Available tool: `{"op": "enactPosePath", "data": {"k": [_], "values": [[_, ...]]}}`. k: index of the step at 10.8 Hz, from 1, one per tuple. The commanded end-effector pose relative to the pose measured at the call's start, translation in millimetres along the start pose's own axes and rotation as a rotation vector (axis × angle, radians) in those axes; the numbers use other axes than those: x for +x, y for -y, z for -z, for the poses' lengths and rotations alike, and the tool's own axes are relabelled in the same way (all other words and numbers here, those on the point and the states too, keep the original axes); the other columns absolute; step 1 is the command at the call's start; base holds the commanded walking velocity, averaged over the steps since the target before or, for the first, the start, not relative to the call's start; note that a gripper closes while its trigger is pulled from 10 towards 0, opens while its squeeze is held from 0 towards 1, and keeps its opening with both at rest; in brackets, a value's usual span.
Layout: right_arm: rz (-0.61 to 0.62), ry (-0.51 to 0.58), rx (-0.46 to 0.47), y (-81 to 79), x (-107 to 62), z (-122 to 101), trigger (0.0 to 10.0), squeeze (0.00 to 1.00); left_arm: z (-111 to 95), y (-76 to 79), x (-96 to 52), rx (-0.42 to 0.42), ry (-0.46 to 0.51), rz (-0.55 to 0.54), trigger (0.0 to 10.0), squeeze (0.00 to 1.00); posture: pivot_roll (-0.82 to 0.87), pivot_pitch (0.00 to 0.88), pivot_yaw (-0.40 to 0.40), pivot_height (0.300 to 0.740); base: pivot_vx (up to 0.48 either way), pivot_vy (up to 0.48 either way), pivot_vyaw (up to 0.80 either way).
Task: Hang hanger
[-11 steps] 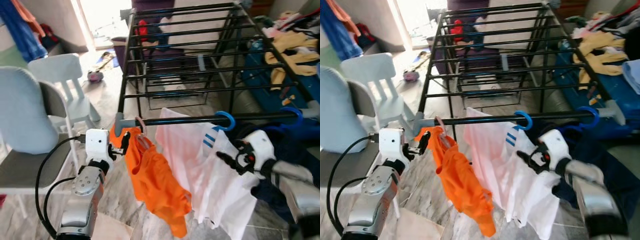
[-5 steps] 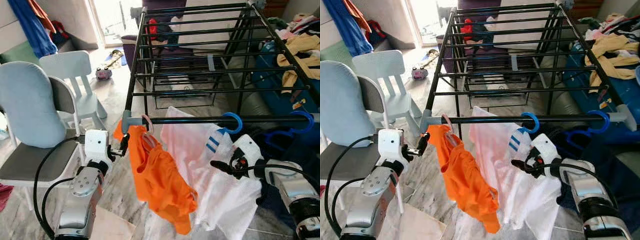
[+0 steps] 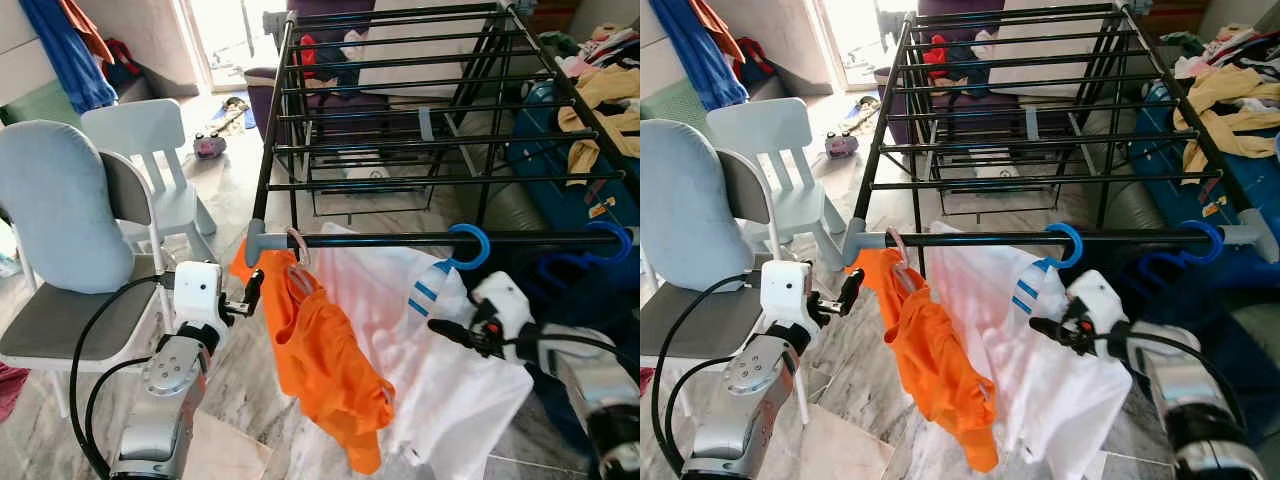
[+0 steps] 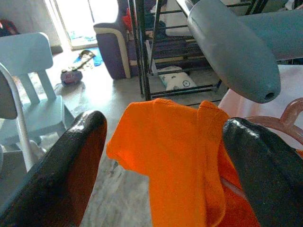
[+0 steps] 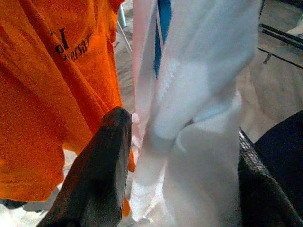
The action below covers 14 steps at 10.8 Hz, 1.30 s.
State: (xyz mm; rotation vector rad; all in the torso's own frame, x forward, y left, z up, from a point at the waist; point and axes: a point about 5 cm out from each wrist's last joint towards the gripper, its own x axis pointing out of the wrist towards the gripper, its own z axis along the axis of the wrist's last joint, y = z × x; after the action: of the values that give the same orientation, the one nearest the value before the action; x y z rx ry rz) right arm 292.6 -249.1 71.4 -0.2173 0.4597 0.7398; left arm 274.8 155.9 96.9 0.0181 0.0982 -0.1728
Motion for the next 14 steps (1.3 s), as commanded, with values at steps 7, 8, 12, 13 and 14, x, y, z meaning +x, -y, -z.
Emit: {"op": "enactPosePath", "data": {"k": [7,8,12,13,14], "values": [[-0.045,-0.137,0.016,5.8,-38.9,25,0.0,0.00,1,-0.5,1.4,0.024,-0.015,0.021,10.0,0.00,-0.19,0.000,0.113,0.740,0.000,0.000,0.00],[-0.037,-0.135,0.023,6.1,-38.3,24,7.8,0.00,0,-0.8,2.2,0.026,-0.015,0.021,10.0,0.00,-0.19,0.000,0.114,0.740,0.000,0.000,0.00],[-0.025,-0.173,0.012,6.8,-43.6,28,10.0,1.00,1,-0.1,2.4,0.022,-0.018,0.020,10.0,0.00,-0.20,0.000,0.113,0.740,0.000,0.000,0.00],[-0.020,-0.181,0.009,9.1,-47.5,28,10.0,1.00,1,0.3,2.3,0.020,-0.018,0.021,10.0,0.00,-0.20,0.000,0.113,0.740,0.000,0.000,0.00],[-0.013,-0.187,0.006,11.8,-51.9,28,10.0,1.00,2,0.8,2.1,0.018,-0.019,0.022,10.0,0.00,-0.20,0.000,0.113,0.740,0.000,0.000,0.00]]}}
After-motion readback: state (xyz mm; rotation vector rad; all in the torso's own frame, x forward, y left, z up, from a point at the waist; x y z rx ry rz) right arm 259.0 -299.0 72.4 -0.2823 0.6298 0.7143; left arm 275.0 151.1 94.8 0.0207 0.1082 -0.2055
